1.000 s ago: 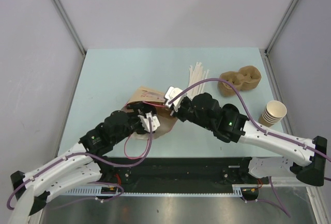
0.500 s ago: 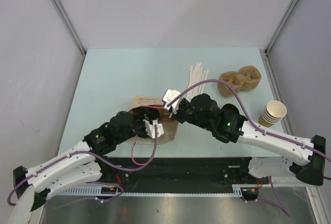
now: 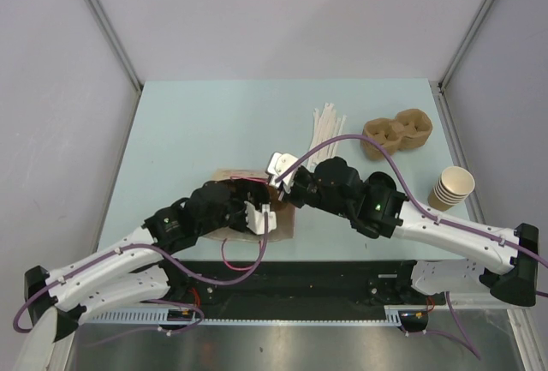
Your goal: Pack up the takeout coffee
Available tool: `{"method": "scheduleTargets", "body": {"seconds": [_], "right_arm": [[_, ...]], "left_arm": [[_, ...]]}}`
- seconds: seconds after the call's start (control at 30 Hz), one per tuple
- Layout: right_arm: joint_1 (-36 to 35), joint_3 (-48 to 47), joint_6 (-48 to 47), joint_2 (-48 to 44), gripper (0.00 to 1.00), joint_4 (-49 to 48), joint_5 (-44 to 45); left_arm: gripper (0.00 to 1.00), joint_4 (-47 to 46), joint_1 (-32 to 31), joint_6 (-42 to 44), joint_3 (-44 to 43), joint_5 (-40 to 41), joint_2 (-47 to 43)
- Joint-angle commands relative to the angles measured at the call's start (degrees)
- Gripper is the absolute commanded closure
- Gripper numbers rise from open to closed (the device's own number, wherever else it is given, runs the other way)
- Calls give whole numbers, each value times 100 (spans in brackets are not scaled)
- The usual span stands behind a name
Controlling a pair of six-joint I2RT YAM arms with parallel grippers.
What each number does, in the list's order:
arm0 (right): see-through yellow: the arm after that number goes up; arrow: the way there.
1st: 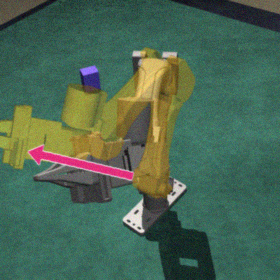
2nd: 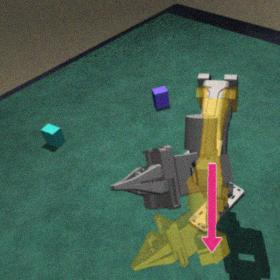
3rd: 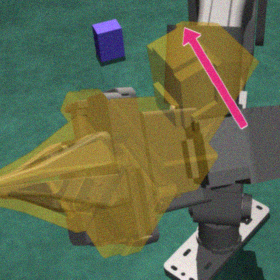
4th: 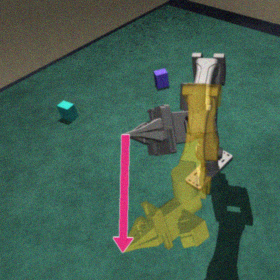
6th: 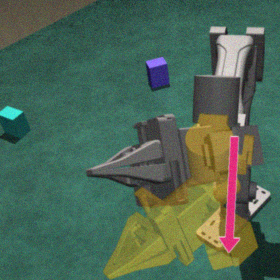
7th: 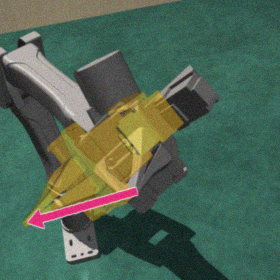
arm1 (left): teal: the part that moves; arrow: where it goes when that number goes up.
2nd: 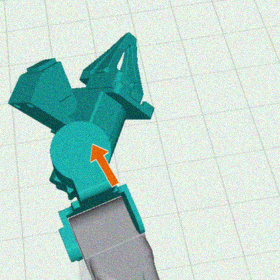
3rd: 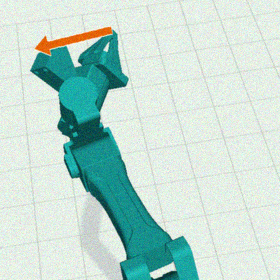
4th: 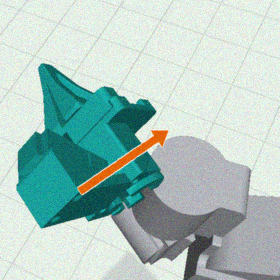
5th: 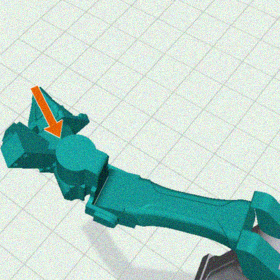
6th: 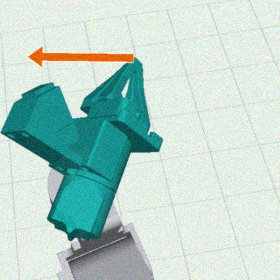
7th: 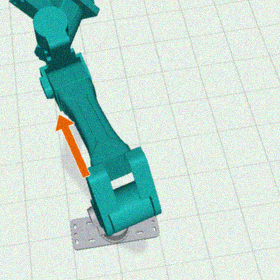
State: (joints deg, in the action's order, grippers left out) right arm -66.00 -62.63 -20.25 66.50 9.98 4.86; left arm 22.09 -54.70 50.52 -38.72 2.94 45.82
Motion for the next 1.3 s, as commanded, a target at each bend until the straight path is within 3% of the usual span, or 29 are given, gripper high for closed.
{"method": "scheduleTargets", "body": {"seconds": [0.0, 0.37, 1.27], "right_arm": [[-80, -21, -32, -14, 100, -461, -65], [-256, -21, -313, -5, 100, -497, 94], [-414, -21, -383, -23, 100, -295, -213]], "left_arm": [[93, 164, -85, 318, -189, -241, -153], [93, 480, -199, 520, -285, -531, 5], [91, 1201, -199, 467, -1032, -65, 1218]]}}
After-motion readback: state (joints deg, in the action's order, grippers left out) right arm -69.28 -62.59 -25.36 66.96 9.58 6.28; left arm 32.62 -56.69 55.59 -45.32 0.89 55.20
